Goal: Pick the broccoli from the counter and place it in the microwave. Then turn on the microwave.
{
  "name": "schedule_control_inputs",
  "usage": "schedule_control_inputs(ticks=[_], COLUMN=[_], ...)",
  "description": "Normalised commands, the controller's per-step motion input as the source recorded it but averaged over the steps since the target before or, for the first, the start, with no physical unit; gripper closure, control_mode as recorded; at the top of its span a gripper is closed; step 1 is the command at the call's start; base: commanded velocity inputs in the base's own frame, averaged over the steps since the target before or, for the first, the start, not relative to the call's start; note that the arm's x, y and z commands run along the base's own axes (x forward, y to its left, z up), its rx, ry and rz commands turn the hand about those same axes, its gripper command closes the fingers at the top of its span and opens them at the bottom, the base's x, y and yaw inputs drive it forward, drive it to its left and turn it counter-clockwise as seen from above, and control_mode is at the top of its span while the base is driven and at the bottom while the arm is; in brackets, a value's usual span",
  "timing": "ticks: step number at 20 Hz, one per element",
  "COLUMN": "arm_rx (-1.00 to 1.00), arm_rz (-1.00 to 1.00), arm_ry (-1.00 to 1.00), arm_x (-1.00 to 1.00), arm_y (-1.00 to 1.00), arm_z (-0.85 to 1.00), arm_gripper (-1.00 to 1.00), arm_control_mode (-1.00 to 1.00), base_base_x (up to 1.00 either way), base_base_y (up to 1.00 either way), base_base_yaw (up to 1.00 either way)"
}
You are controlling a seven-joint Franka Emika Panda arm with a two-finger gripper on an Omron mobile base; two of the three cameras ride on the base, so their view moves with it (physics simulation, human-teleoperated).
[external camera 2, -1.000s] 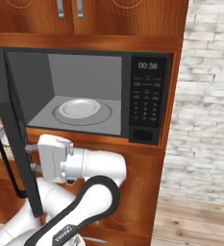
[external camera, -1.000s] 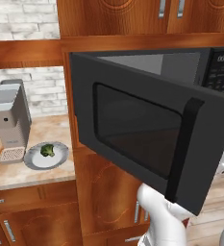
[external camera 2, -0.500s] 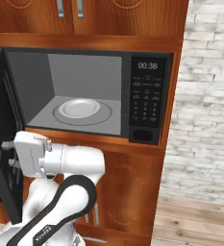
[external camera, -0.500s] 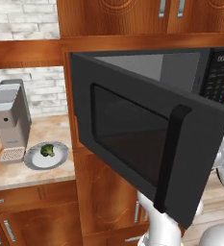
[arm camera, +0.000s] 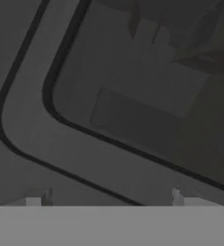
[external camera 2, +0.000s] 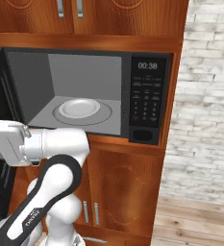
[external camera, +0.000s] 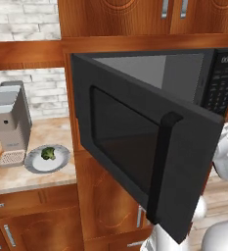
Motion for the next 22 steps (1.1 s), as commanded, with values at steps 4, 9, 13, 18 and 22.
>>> schedule_control_inputs(ticks=[4,9,13,18,22], arm_rx=[0.06,0.08,0.16,0.17,0.18], arm_rz=[-0.02,-0.10,-0.19,-0.23,-0.21], arm_ry=[-0.01,-0.05,-0.10,-0.12,-0.06], arm_x=[-0.53,-0.49,-0.27,-0.15,-0.22], arm_y=[0.57,0.44,0.28,0.27,0.42], arm_z=[0.00,-0.01,-0.10,-0.21,-0.29], arm_gripper=[-1.00,-1.00,-1.00,-1.00,-1.00], arm_control_mode=[-1.00,-1.00,-1.00,-1.00,-1.00], base_base_x=[0.00,0.00,0.00,0.00,0.00], base_base_y=[0.00,0.00,0.00,0.00,0.00], base_base_yaw=[0.00,0.00,0.00,0.00,0.00])
